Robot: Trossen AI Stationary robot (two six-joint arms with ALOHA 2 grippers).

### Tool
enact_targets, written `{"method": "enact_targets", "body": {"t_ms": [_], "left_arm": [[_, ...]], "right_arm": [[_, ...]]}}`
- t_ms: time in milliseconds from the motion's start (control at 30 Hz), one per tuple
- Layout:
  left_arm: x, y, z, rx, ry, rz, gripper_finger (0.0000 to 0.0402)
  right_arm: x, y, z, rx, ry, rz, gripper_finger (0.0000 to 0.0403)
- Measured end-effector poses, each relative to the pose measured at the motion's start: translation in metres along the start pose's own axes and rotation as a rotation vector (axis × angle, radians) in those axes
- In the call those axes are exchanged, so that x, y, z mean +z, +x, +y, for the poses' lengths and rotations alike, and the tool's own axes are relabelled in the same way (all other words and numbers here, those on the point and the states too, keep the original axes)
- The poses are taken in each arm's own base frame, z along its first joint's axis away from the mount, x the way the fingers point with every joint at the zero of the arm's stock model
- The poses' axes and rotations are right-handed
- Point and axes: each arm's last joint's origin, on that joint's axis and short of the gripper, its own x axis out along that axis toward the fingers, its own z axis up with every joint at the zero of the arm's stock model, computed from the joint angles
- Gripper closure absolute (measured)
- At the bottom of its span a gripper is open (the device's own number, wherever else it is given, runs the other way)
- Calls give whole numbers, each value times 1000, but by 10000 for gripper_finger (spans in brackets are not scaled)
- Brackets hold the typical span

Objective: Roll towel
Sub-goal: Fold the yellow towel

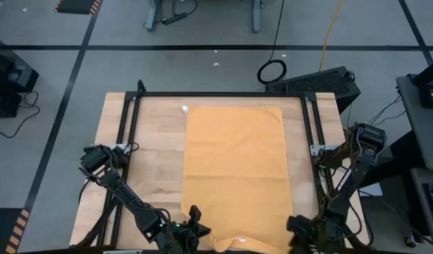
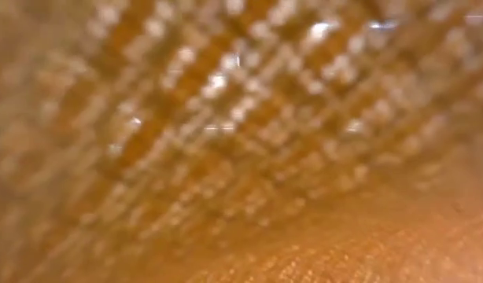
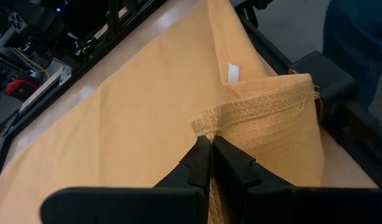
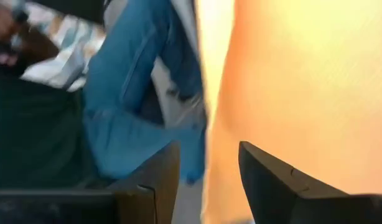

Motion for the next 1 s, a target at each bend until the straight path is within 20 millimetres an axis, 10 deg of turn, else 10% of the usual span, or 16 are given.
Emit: {"method": "enact_targets", "body": {"t_ms": [300,600,1000], "left_arm": [[0,1,2,4,-2,3,382],[-1,4,5,11,-8,8,382],[-2,11,15,31,-24,22,382]], "right_arm": [[52,5,-22,-239,-149,-148,248],[159,-8,-71,-660,-213,-434,248],[274,-43,-120,-563,-300,-480,332]]}}
